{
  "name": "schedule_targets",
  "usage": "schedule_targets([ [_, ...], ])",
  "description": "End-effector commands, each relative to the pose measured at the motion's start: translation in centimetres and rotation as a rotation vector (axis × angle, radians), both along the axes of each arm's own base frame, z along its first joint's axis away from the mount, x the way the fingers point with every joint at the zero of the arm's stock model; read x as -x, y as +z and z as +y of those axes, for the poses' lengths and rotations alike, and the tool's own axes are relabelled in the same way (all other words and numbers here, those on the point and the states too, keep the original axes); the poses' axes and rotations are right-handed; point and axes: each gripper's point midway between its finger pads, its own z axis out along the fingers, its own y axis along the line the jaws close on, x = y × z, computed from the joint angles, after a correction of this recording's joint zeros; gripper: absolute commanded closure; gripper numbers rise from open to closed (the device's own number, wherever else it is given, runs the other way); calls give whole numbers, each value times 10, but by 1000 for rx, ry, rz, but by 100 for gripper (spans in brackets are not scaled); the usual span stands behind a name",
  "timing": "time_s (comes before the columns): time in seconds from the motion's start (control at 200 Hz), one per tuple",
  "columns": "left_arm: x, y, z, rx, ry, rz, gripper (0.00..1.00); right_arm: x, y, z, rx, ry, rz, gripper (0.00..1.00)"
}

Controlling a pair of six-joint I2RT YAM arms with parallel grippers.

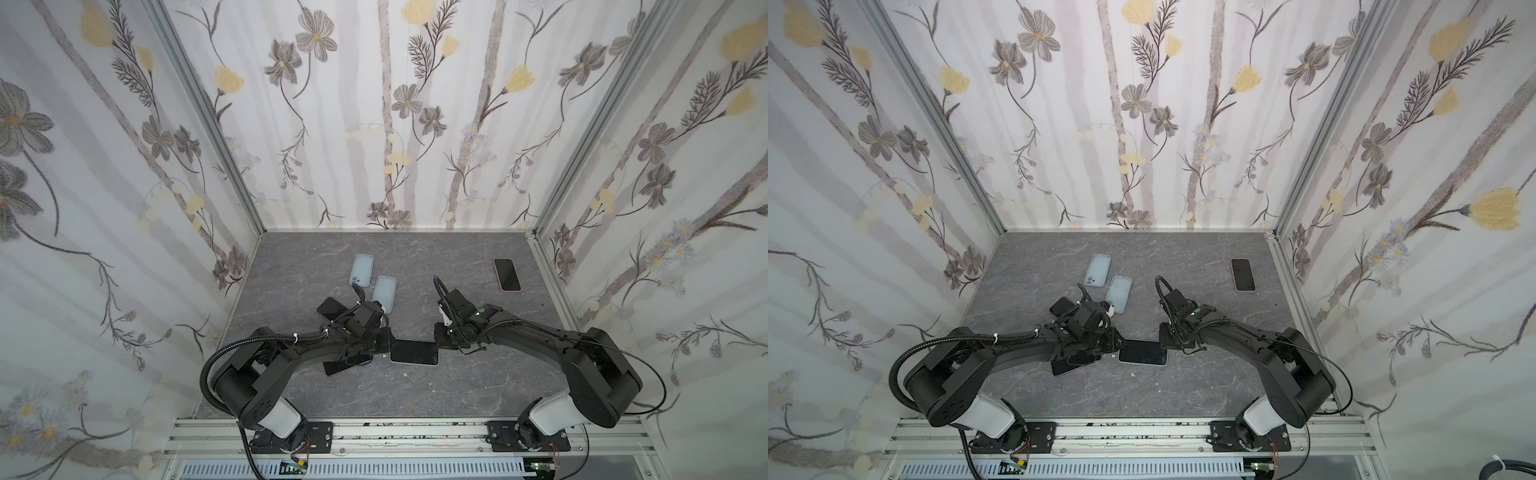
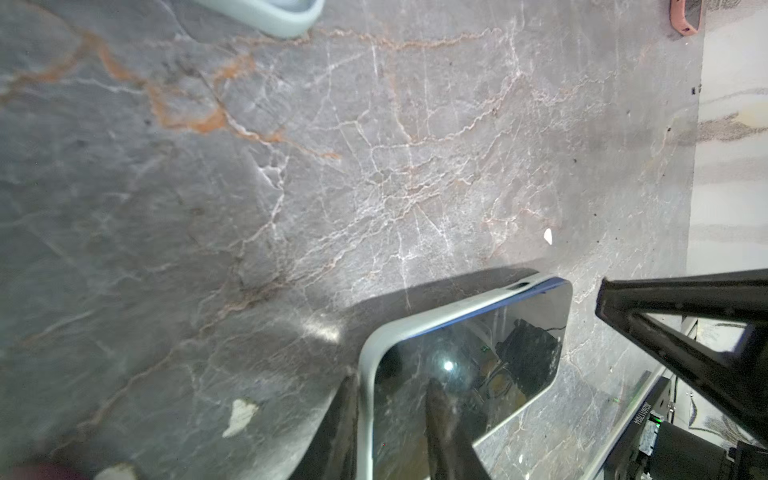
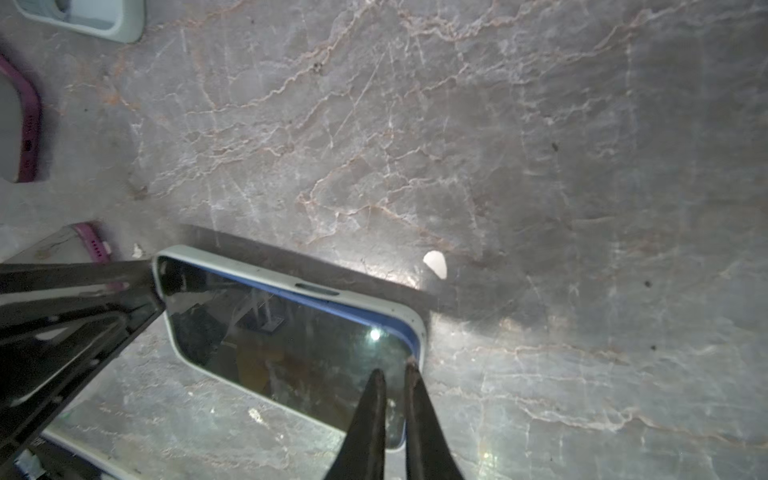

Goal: Put the phone into the phone case
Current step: 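Press the phone edges down into the pale blue case with both grippers, then open both grippers and raise them away from the cased phone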

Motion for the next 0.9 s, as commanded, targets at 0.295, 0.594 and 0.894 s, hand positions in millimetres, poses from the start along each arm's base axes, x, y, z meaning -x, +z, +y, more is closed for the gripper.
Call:
schedule_targets([
  [0.295, -4, -2, 0, -10, 1, -6, 77, 6, -22, -11, 104, 37, 75, 89],
  [0.594, -1, -7, 0, -14, -4, 4, 78, 11, -34, -15, 137, 39, 111, 92],
  [0.894, -2, -6, -1, -10, -10, 2, 78, 11, -34, -14, 192, 64, 109, 92],
])
